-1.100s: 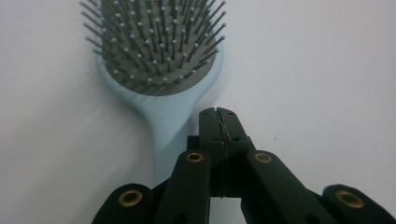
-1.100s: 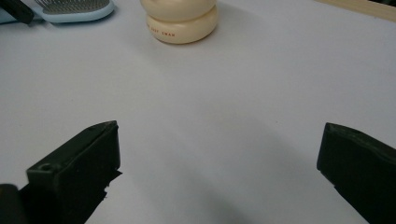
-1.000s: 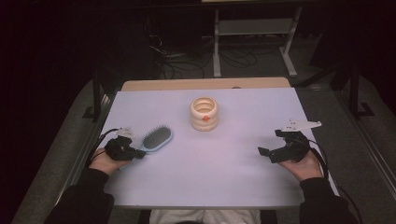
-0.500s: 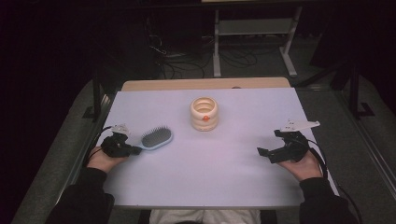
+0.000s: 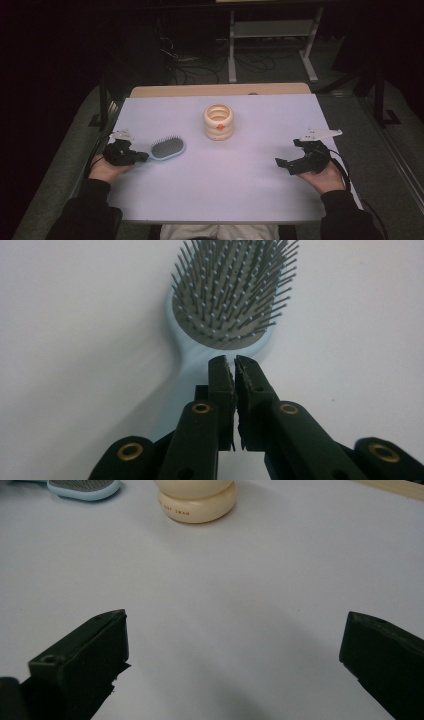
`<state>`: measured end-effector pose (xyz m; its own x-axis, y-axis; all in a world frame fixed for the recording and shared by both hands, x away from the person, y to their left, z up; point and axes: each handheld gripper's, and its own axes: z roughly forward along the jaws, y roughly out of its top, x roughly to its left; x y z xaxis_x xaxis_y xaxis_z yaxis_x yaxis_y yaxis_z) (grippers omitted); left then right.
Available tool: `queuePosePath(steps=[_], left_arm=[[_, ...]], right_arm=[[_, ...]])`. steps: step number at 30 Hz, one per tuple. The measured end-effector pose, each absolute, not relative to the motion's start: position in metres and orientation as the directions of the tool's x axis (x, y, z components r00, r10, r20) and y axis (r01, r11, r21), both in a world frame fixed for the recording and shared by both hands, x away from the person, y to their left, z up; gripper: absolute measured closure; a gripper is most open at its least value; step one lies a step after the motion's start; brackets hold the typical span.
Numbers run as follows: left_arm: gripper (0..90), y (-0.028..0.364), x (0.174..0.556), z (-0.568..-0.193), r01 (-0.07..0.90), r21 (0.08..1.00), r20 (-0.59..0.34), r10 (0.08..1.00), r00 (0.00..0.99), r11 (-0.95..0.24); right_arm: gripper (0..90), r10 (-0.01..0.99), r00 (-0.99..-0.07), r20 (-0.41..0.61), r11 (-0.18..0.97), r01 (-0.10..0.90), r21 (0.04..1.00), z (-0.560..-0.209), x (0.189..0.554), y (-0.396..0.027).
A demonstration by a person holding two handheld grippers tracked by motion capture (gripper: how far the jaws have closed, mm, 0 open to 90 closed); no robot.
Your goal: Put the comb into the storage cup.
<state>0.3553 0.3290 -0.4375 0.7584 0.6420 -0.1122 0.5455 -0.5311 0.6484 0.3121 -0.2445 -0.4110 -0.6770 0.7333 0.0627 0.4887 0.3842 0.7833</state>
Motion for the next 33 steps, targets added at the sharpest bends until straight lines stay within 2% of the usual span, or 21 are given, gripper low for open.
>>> queuePosePath(steps=[1,4,6,8,9,10,11,14,15,18,33], left_arm=[[82.5,0.330,0.355,-0.435,0.536,0.653,-0.108,0.636,0.765,-0.535],[71.5,0.332,0.354,-0.424,0.524,0.687,-0.108,0.643,0.758,-0.504],[67.8,0.334,0.354,-0.418,0.520,0.703,-0.126,0.634,0.763,-0.486],[65.3,0.335,0.355,-0.411,0.494,0.708,-0.101,0.620,0.778,-0.504],[62.5,0.335,0.356,-0.407,0.477,0.713,-0.092,0.606,0.790,-0.514],[55.6,0.335,0.357,-0.403,0.467,0.716,-0.092,0.592,0.800,-0.520],[55.6,0.334,0.358,-0.399,0.460,0.712,-0.093,0.578,0.811,-0.531],[47.5,0.332,0.361,-0.387,0.432,0.712,-0.081,0.546,0.834,-0.554],[41.5,0.331,0.362,-0.383,0.427,0.716,-0.079,0.543,0.836,-0.553],[39.4,0.327,0.364,-0.376,0.396,0.715,-0.059,0.514,0.856,-0.576],[7.0,0.317,0.372,-0.377,0.381,0.664,-0.020,0.494,0.869,-0.644]], right_arm=[[0.0,0.733,-0.677,0.063,0.384,0.489,0.783,-0.411,0.312,-0.245],[0.0,0.734,-0.677,0.065,0.385,0.492,0.781,-0.411,0.312,-0.244],[0.0,0.735,-0.675,0.069,0.386,0.499,0.776,-0.411,0.313,-0.244],[0.0,0.734,-0.676,0.069,0.387,0.500,0.775,-0.412,0.313,-0.244],[0.0,0.735,-0.675,0.069,0.387,0.501,0.774,-0.412,0.313,-0.244],[0.0,0.735,-0.675,0.070,0.388,0.502,0.773,-0.412,0.313,-0.244],[0.0,0.735,-0.675,0.070,0.388,0.502,0.773,-0.412,0.313,-0.244],[0.0,0.736,-0.673,0.068,0.392,0.507,0.768,-0.412,0.313,-0.244],[0.0,0.736,-0.674,0.067,0.394,0.507,0.767,-0.413,0.313,-0.244],[0.0,0.736,-0.674,0.068,0.393,0.506,0.768,-0.412,0.313,-0.244],[0.0,0.736,-0.673,0.073,0.386,0.506,0.771,-0.412,0.313,-0.245]])
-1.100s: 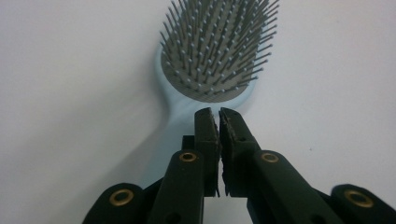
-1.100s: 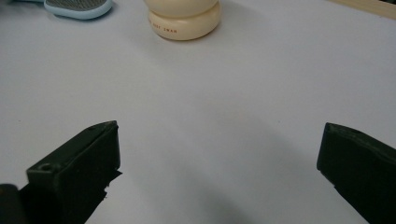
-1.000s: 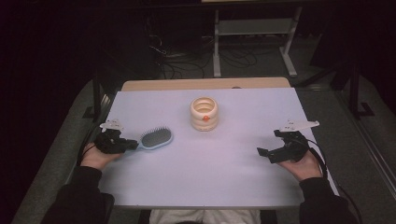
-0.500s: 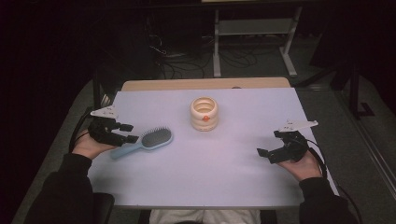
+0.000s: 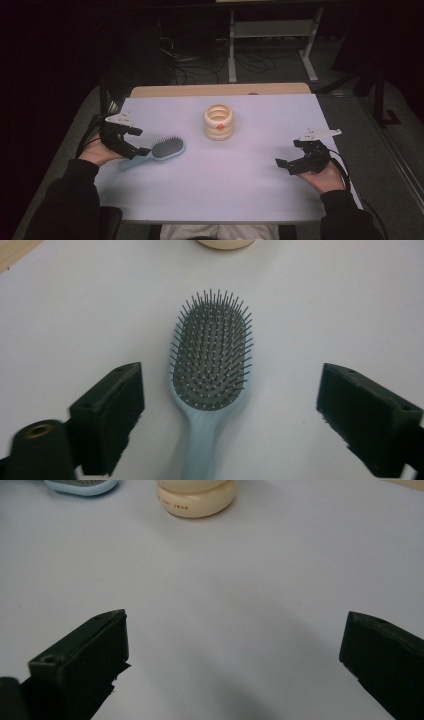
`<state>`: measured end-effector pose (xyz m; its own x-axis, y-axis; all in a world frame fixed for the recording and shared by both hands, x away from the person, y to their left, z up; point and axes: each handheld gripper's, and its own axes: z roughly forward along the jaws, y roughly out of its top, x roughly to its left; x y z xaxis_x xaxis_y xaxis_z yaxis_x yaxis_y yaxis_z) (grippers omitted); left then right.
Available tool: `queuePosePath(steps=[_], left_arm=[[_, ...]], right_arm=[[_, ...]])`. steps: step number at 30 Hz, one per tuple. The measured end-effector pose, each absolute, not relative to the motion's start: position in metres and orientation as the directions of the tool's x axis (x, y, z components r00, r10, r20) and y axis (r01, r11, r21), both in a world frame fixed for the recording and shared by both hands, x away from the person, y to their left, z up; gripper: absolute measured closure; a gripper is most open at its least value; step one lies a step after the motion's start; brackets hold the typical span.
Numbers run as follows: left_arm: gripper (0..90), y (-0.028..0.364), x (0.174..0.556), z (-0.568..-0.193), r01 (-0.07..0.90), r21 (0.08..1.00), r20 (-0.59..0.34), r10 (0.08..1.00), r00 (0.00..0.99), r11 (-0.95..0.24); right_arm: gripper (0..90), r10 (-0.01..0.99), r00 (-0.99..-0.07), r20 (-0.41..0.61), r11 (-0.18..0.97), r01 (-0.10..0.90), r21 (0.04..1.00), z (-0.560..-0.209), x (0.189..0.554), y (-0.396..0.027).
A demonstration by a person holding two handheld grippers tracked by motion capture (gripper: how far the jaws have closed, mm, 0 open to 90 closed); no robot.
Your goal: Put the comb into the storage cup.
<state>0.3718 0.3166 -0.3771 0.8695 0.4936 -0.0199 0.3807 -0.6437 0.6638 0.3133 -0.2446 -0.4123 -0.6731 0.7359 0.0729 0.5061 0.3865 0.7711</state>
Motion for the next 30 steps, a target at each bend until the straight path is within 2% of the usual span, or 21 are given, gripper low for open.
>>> queuePosePath(steps=[3,9,30], left_arm=[[0.0,0.318,0.373,-0.379,0.393,0.654,-0.023,0.502,0.864,-0.647],[0.0,0.321,0.376,-0.385,0.412,0.646,-0.026,0.521,0.853,-0.643],[0.0,0.322,0.383,-0.408,0.411,0.600,-0.038,0.489,0.871,-0.686]], right_arm=[[0.0,0.735,-0.674,0.073,0.387,0.506,0.771,-0.412,0.313,-0.245],[0.0,0.735,-0.674,0.074,0.386,0.506,0.772,-0.412,0.313,-0.245],[0.0,0.734,-0.676,0.068,0.392,0.504,0.769,-0.412,0.313,-0.245]])
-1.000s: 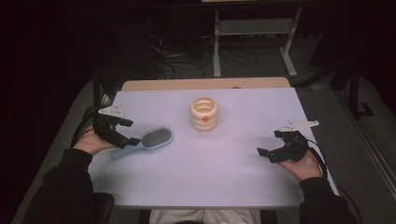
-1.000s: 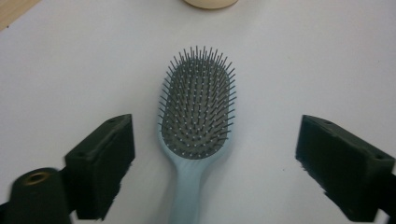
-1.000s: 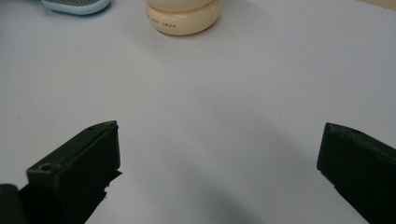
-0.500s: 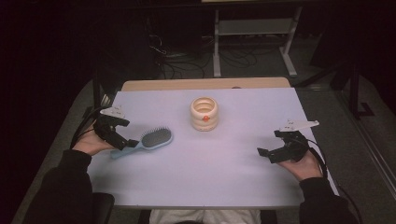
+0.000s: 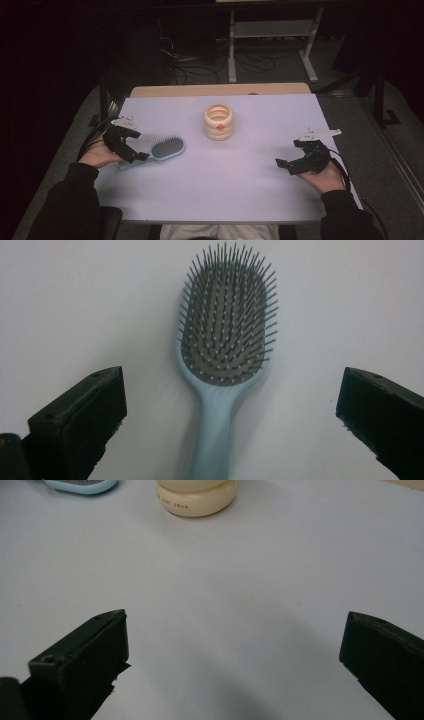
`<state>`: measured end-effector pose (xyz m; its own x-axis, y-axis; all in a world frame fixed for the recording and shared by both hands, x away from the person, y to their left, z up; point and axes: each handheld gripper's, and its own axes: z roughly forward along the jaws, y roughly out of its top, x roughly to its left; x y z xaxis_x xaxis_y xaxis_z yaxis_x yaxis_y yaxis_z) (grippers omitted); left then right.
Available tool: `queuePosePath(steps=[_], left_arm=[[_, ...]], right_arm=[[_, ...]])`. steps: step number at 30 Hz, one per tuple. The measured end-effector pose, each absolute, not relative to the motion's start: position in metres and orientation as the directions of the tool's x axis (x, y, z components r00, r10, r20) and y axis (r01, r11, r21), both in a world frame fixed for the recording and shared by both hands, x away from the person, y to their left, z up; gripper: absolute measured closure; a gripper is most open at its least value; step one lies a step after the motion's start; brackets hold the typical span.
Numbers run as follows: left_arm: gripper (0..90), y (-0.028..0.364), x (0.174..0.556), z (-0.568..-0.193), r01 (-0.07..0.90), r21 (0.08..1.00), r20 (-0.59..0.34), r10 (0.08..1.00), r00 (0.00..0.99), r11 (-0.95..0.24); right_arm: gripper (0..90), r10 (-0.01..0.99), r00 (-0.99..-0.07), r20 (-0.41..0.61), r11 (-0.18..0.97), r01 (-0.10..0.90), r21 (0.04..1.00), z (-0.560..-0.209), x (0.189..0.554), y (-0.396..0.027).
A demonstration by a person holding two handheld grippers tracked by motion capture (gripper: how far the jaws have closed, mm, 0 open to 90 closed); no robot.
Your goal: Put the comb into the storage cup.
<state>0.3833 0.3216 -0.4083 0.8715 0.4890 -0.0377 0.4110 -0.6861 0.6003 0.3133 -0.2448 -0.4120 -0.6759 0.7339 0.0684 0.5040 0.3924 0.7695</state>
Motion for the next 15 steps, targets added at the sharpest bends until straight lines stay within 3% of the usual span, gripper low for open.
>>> queuePosePath(steps=[15], left_arm=[[5.5,0.330,0.387,-0.430,0.443,0.576,-0.081,0.491,0.867,-0.687]], right_arm=[[0.0,0.734,-0.676,0.068,0.394,0.505,0.768,-0.412,0.313,-0.244]])
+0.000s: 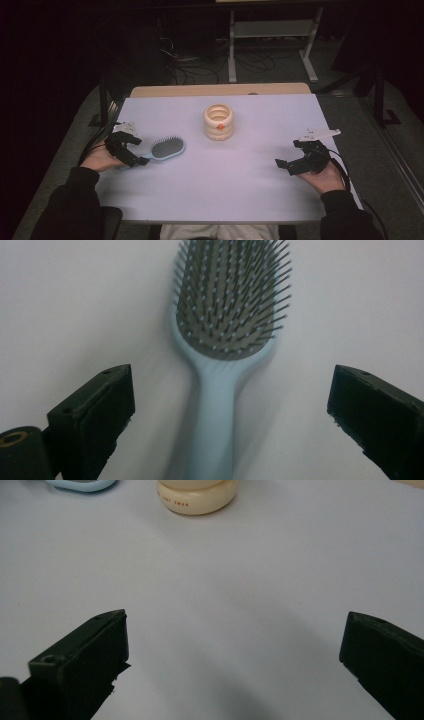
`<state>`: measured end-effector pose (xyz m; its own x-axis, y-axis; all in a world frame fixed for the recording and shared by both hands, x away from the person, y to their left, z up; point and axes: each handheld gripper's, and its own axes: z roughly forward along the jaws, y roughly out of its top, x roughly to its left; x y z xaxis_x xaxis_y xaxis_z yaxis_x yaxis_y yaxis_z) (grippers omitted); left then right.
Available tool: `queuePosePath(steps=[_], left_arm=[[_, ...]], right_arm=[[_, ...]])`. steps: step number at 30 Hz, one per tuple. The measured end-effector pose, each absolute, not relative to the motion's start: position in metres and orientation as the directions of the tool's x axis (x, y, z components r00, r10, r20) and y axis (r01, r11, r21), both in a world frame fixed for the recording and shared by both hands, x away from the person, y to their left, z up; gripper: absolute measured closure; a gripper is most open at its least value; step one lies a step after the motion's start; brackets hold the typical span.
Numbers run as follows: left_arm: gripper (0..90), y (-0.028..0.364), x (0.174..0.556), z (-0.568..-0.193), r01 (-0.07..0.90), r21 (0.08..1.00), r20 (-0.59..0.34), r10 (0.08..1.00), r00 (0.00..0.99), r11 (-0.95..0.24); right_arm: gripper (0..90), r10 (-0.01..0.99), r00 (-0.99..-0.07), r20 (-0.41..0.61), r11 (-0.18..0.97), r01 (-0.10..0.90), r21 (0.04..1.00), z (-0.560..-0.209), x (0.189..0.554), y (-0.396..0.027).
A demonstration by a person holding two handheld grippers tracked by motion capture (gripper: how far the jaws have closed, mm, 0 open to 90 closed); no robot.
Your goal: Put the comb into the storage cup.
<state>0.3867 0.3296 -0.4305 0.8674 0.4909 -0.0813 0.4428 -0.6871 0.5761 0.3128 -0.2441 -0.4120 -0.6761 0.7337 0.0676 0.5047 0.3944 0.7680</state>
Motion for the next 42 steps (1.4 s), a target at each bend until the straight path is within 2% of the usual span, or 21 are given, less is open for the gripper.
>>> queuePosePath(steps=[5,9,18,22,31,36,39,42], left_arm=[[13.6,0.332,0.390,-0.437,0.449,0.566,-0.079,0.496,0.865,-0.692],[16.0,0.330,0.390,-0.439,0.446,0.563,-0.081,0.491,0.867,-0.696],[30.4,0.326,0.389,-0.441,0.424,0.543,-0.066,0.467,0.882,-0.725],[33.1,0.323,0.390,-0.446,0.424,0.520,-0.054,0.467,0.882,-0.741],[49.6,0.320,0.391,-0.450,0.412,0.490,-0.030,0.458,0.889,-0.768],[64.2,0.317,0.389,-0.450,0.392,0.483,-0.004,0.446,0.895,-0.783],[68.8,0.317,0.390,-0.450,0.394,0.481,-0.017,0.441,0.897,-0.783],[69.7,0.316,0.390,-0.450,0.403,0.475,-0.024,0.446,0.895,-0.782]], right_arm=[[0.0,0.732,-0.677,0.069,0.395,0.505,0.767,-0.412,0.313,-0.244],[0.0,0.733,-0.677,0.069,0.395,0.506,0.767,-0.412,0.313,-0.244],[0.0,0.731,-0.679,0.069,0.397,0.505,0.766,-0.412,0.313,-0.244],[0.0,0.729,-0.681,0.067,0.401,0.505,0.764,-0.412,0.313,-0.244],[0.0,0.728,-0.682,0.064,0.404,0.504,0.764,-0.413,0.313,-0.243],[0.0,0.729,-0.682,0.062,0.409,0.506,0.759,-0.413,0.313,-0.243],[0.0,0.729,-0.682,0.058,0.412,0.506,0.758,-0.413,0.313,-0.242],[0.0,0.730,-0.681,0.059,0.410,0.506,0.759,-0.413,0.313,-0.243]])
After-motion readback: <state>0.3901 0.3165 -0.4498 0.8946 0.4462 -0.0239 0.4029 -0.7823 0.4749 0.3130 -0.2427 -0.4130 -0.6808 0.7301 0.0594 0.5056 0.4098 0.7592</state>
